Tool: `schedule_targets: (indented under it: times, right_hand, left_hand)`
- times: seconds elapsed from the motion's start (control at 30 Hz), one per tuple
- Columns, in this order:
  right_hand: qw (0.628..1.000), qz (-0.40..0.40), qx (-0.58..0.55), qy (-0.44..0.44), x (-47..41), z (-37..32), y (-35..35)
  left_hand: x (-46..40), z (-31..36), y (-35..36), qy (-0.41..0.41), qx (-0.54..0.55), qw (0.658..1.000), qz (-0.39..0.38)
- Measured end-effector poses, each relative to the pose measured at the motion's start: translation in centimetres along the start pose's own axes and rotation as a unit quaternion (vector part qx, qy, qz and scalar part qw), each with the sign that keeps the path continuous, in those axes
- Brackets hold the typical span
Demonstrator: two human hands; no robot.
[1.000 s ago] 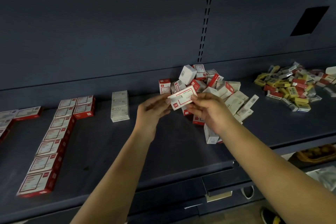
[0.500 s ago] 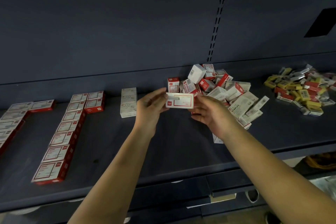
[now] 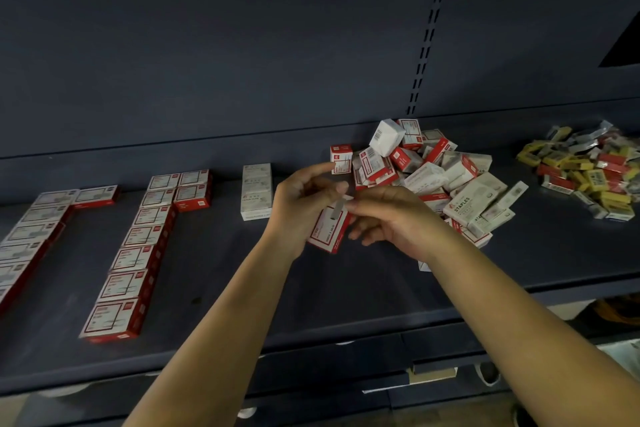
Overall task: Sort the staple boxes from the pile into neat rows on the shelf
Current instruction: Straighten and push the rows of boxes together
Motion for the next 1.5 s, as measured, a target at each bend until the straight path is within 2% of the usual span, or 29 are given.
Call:
schedule_targets:
  times: [0.13, 0.27, 0.4, 0.57, 0.67, 0.73, 0.77, 0.8, 0.83, 0.87, 0.9, 0.93, 1.03, 1.1, 1.2, 1.3, 1.4, 1.5]
  right_hand:
    - [0.999, 0.028, -0.013, 0.007, -0.2, 0.4, 0.9]
    - [0.988, 0.071, -0.132, 0.022, -1.1, 0.9, 1.5]
    - [0.975, 0.054, -0.211, 0.045, -2.0, 1.3, 3.7]
    - [0.974, 0.028, -0.217, 0.060, -2.8, 1.8, 8.1]
    - [0.992, 0.029, -0.118, 0.026, -3.3, 1.5, 11.1]
    - [0.996, 0.065, 0.011, -0.061, -3.5, 0.6, 13.0]
    - [0.979, 0.092, 0.114, -0.145, -3.5, -0.5, 14.1]
    - [0.931, 0.106, 0.243, -0.251, -3.3, -1.7, 15.6]
    - [0.862, 0.093, 0.360, -0.344, -3.2, -2.4, 17.7]
    - [0.803, 0.069, 0.439, -0.397, -3.2, -2.6, 19.8]
    - [0.775, 0.042, 0.484, -0.405, -3.5, -2.4, 21.7]
    - [0.767, 0.022, 0.505, -0.396, -3.8, -2.3, 23.2]
    - [0.753, 0.005, 0.535, -0.382, -5.2, -2.0, 27.6]
    - [0.763, -0.020, 0.529, -0.371, -6.0, -1.9, 30.4]
    - [0.791, -0.049, 0.514, -0.328, -7.6, -1.3, 34.2]
    - [0.789, -0.058, 0.536, -0.295, -9.7, 0.0, 37.6]
    - [0.790, -0.055, 0.551, -0.262, -12.1, 1.2, 39.8]
    - [0.793, -0.045, 0.558, -0.242, -14.0, 1.9, 41.4]
  left_hand:
    - [0.4, -1.0, -1.1, -0.033, 0.004, 0.999, 0.011]
    - [1.6, -2.2, -3.2, -0.108, 0.137, 0.984, 0.025]
    - [2.4, -2.8, -5.9, -0.120, 0.203, 0.970, 0.055]
    - [3.1, -2.3, -10.6, -0.109, 0.227, 0.960, 0.122]
    - [3.5, -1.8, -14.1, -0.107, 0.221, 0.958, 0.151]
    - [3.7, -1.6, -16.8, -0.113, 0.220, 0.953, 0.173]
    - [3.9, -1.5, -18.1, -0.114, 0.213, 0.954, 0.178]
    - [4.0, -1.3, -19.4, -0.113, 0.203, 0.956, 0.177]
    - [4.1, -1.2, -20.6, -0.110, 0.192, 0.960, 0.174]
    - [4.3, -1.1, -21.9, -0.108, 0.184, 0.962, 0.170]
    - [4.4, -1.0, -23.1, -0.105, 0.178, 0.964, 0.168]
    - [4.5, -0.9, -24.1, -0.103, 0.174, 0.965, 0.165]
    - [4.8, -0.4, -27.9, -0.091, 0.156, 0.972, 0.153]
    - [4.9, -0.4, -30.8, -0.088, 0.139, 0.974, 0.154]
    - [4.4, -0.7, -35.6, -0.078, 0.052, 0.979, 0.183]
    - [3.4, -0.5, -40.8, -0.015, -0.123, 0.968, 0.217]
    - [2.2, 0.1, -44.3, 0.055, -0.366, 0.907, 0.203]
    - [0.9, -0.6, -45.8, 0.078, -0.499, 0.851, 0.142]
Point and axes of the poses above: each hand's wrist, its own x-axis away from the middle knuckle, its own y-axis out of the palm, z = x × y, the point moved 6 cm from there along -x, towards the middle knuckle, and after that the axes turned 6 degrees about z, right-handed, at the moved point
